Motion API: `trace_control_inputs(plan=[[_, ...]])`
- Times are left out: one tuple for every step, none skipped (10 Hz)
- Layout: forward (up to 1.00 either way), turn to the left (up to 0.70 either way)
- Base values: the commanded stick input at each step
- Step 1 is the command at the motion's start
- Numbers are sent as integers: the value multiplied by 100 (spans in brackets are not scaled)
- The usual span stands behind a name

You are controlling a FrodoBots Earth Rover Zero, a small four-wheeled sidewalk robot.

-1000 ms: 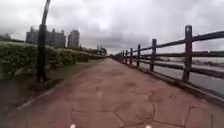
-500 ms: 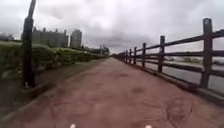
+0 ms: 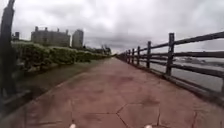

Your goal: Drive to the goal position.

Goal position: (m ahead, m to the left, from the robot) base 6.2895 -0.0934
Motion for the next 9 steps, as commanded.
trace_control_inputs(plan=[[98,-12],[98,-1],[98,0],[98,0],[98,0],[98,0],[98,0],[98,0],[98,0]])
